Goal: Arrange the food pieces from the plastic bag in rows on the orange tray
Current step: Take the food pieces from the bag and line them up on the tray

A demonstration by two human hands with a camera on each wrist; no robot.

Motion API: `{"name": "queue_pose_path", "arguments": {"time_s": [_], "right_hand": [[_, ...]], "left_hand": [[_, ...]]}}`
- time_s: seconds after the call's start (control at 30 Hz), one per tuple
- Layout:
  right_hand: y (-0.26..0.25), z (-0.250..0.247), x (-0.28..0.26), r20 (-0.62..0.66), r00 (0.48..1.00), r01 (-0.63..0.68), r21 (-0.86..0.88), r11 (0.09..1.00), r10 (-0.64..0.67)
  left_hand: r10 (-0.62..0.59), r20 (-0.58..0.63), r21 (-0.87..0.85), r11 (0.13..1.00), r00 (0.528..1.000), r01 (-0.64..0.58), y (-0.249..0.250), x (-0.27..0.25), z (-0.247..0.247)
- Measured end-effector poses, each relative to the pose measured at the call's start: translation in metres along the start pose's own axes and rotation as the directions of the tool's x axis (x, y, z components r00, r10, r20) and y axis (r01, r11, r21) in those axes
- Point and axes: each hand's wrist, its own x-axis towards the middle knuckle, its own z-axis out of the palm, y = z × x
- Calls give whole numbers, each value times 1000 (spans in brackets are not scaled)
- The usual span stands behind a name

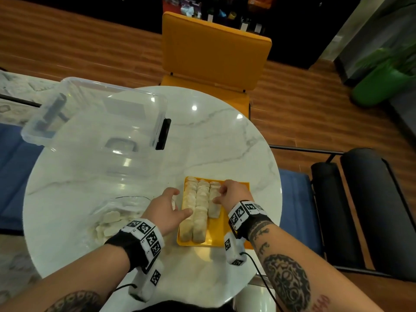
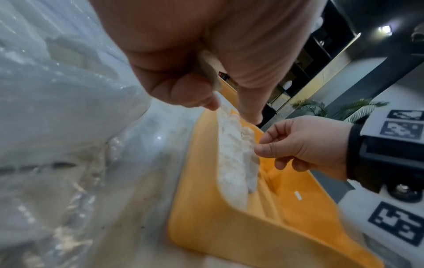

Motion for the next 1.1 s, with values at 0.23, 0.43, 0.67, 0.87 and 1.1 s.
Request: {"name": "queue_pose_path", "arguments": {"time_s": [0.23, 0.43, 0.67, 0.87, 1.1], "right_hand": [[-30, -2, -59, -67, 958, 285, 286, 915, -277], [-38, 16, -89, -105, 963, 267, 465, 844, -247], [-37, 23, -101, -160, 970, 241, 533, 811, -183], [-35, 9, -113, -159, 973, 230, 587, 776, -169], [-42, 13, -111, -105, 964, 264, 496, 827, -245]], "left_hand": [[177, 190, -267, 956, 966, -123, 24, -6, -15], [272, 108, -61, 962, 956, -266, 35, -17, -20], [330, 83, -65, 943, 940, -325, 35, -29, -28], [288, 131, -253, 935, 948, -249, 38, -36, -30], [322, 171, 59, 940, 931, -336, 43, -38, -24]]}}
